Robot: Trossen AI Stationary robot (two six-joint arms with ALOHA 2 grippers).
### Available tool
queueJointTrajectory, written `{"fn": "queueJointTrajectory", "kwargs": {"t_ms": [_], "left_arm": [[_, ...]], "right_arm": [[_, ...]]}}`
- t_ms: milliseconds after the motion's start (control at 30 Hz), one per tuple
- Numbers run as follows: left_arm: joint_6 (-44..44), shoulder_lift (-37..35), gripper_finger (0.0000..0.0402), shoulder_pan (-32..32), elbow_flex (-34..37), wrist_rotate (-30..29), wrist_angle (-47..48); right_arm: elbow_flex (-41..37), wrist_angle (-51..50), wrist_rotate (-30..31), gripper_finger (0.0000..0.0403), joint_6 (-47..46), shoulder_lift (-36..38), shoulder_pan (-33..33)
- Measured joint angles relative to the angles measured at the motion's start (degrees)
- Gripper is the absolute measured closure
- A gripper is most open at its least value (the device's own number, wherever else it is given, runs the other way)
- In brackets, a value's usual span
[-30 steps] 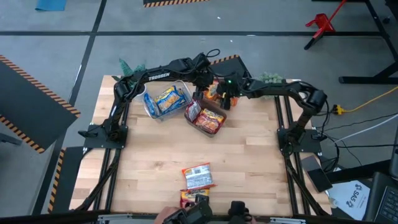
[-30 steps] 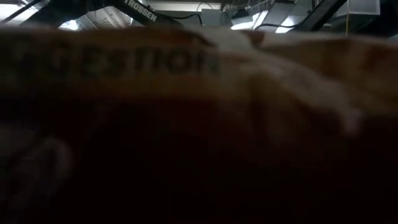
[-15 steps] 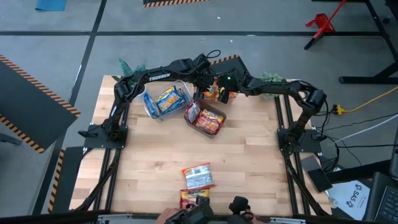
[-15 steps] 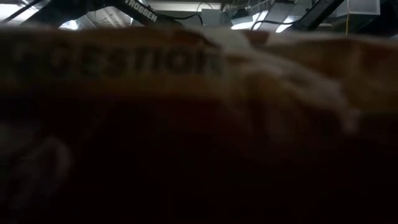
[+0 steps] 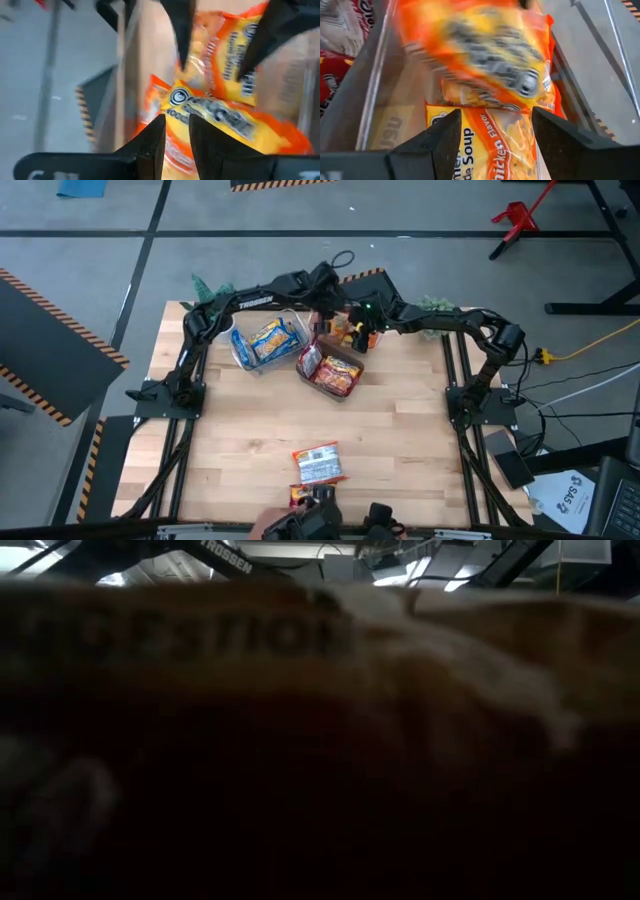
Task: Sort Maruchan noodles
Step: Stack the orange noodle pack on top of the orange noodle pack
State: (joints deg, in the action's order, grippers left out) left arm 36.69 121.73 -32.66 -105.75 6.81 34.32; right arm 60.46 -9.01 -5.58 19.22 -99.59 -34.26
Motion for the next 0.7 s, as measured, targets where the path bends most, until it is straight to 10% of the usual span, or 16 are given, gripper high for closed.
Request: {"fn": "queueJointTrajectory", "kwargs": {"t_ms": [700], "left_arm": [[-3.47,1.64,0.0322,-1.19,0.10,4.90,4.00]], "right_arm": [[0.14,11.19,-2.96,0.0188,5.87,-6.27,0.13]]}}
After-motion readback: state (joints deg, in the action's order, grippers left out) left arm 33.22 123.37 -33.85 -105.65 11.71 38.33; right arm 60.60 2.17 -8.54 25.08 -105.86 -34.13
